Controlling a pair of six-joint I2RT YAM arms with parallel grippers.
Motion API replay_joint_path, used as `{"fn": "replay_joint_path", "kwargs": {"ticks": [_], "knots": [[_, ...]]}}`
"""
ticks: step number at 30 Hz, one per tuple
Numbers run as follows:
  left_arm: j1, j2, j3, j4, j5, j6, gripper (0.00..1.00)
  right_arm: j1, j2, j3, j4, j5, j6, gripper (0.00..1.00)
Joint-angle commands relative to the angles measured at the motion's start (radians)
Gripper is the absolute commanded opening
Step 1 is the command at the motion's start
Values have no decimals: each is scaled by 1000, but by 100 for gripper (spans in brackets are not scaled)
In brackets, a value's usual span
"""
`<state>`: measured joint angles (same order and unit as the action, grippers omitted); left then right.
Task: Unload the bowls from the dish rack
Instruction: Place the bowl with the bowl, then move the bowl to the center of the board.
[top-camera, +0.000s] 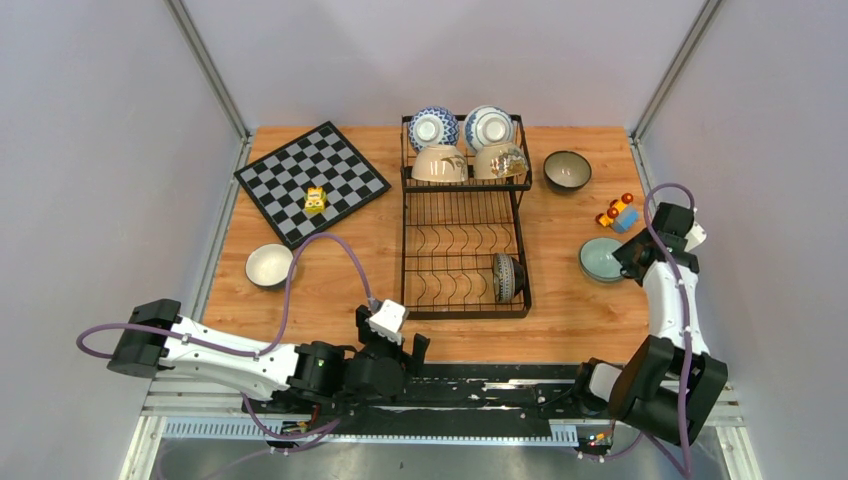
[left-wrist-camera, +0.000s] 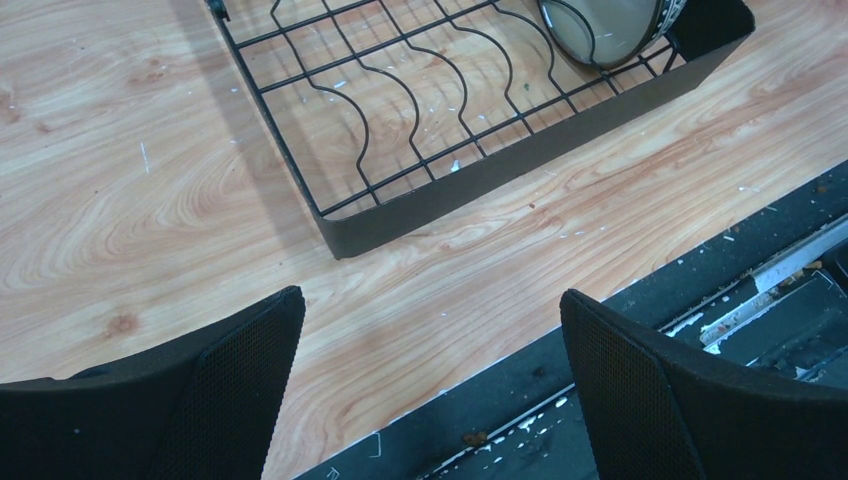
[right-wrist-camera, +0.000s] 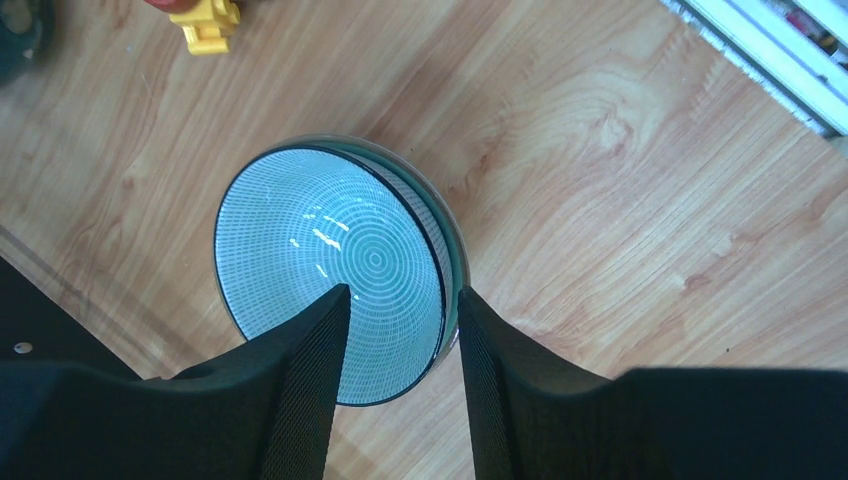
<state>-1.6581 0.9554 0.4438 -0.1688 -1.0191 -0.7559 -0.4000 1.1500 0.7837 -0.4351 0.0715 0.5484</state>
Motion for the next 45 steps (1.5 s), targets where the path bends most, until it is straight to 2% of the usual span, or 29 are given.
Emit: {"fn": "replay_joint_path", "kwargs": {"ticks": [1,5,9,11,27,34,38,40,45], "knots": [[4,-19,-28,70,-30,15,100,-14,-13,68,-90,42,-30,48],[5,-10,-27,111,-38,57,100,-14,-27,55,-108,89,-54,45],[5,5,-27,127,-34,71,100,-13,-37,29,-98,105,-80,26],[4,10,-28,132,-27,75,100,-14,-37,20,-87,103,-87,21],[4,14,-44,143,-24,70,100,-15,30,-22,-11,59,-99,10],[5,23,-42,148,-25,80,100,-13,20,-24,-6,58,-98,11],[6,20,-40,149,-27,91,100,-14,-29,8,-44,78,-79,15],[5,16,-40,143,-27,90,100,-9,-67,26,-61,70,-51,22],[5,3,-39,126,-27,89,100,39,-134,39,-86,37,0,46]]}}
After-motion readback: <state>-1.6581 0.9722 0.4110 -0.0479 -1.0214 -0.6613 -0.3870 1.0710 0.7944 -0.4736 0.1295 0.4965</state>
